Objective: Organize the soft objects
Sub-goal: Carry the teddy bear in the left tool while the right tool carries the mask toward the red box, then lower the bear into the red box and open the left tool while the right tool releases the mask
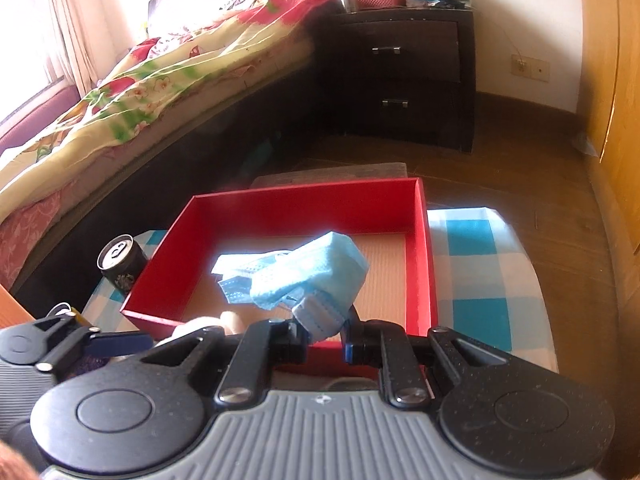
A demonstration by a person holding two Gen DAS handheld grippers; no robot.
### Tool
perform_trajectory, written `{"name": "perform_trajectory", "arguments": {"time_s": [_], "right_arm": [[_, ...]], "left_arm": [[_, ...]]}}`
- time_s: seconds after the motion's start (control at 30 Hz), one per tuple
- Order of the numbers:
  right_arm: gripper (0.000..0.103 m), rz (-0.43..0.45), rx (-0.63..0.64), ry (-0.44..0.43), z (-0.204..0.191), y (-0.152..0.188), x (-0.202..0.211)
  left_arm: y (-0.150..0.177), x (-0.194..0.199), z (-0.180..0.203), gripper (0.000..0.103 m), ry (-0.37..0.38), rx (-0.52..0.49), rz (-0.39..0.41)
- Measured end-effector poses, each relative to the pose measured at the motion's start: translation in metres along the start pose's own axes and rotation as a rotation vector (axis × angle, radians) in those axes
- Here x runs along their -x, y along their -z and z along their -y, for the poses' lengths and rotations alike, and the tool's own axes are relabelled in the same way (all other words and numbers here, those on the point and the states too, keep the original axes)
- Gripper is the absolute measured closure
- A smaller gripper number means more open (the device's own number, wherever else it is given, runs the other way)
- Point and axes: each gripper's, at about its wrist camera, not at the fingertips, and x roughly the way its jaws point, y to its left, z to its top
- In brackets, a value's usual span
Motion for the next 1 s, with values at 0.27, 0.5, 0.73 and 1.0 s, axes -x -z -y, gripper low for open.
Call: {"name": "perform_trajectory", "arguments": {"time_s": [0.27,0.5,0.73,1.0], "right_arm": [[0.103,0.018,-0.013,-0.004,0.004,-0.001,0.01],[0.103,0.04,-0.014,0.003,-0.001,0.001,0.017],[0.103,0.065,-0.034,0.009,0.0,-0.005,0.017],[0.103,0.084,-0.044,0.031,0.002,-0.016,0.01]], "left_arm": [[0.004,0.023,-0.013,0.055,0.045,0.121,0.014],[-0.012,0.063,-0.026,0.061,0.114,0.217,0.132],[-0.026,0.08,-0.025,0.061,0.11,0.234,0.244],[-0.044,0.05,-0.03,0.06,0.05,0.259,0.261]]}}
